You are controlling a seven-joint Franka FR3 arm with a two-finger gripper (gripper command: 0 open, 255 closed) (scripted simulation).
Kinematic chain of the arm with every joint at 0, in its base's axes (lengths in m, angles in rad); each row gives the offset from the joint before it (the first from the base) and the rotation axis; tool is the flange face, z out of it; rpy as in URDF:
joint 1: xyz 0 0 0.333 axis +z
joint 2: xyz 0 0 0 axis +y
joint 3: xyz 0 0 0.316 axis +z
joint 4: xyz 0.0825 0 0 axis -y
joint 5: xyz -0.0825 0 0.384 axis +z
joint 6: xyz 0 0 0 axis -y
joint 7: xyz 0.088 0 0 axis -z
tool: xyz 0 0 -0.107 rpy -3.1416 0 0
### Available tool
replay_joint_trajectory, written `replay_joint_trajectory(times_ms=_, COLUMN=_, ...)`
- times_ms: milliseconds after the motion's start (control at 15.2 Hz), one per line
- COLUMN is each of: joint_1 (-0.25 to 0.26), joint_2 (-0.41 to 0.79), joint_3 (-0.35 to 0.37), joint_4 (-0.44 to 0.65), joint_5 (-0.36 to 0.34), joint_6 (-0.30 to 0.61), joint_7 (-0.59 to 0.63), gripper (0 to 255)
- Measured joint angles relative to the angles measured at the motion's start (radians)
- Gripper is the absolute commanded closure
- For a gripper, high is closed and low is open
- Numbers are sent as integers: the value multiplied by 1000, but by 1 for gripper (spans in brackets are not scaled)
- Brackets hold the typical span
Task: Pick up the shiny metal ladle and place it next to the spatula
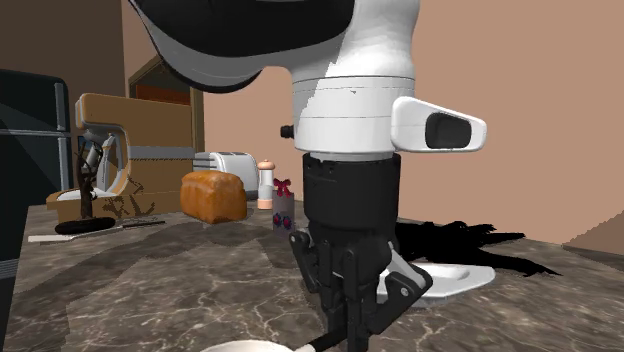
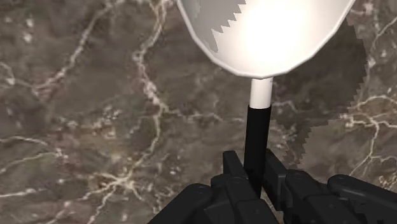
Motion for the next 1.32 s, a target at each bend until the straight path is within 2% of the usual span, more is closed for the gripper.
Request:
replay_joint_trajectory(times_ms=924, joint_1=-17, joint_2=-112, joint_3=28, joint_4=100, joint_5=-41, joint_6=-207, joint_7=51, gripper=255)
replay_joint_trajectory(times_ms=1320, joint_1=24, joint_2=-177, joint_3=127, joint_4=39, joint_5=-26, joint_6=-203, joint_7=181, gripper=255)
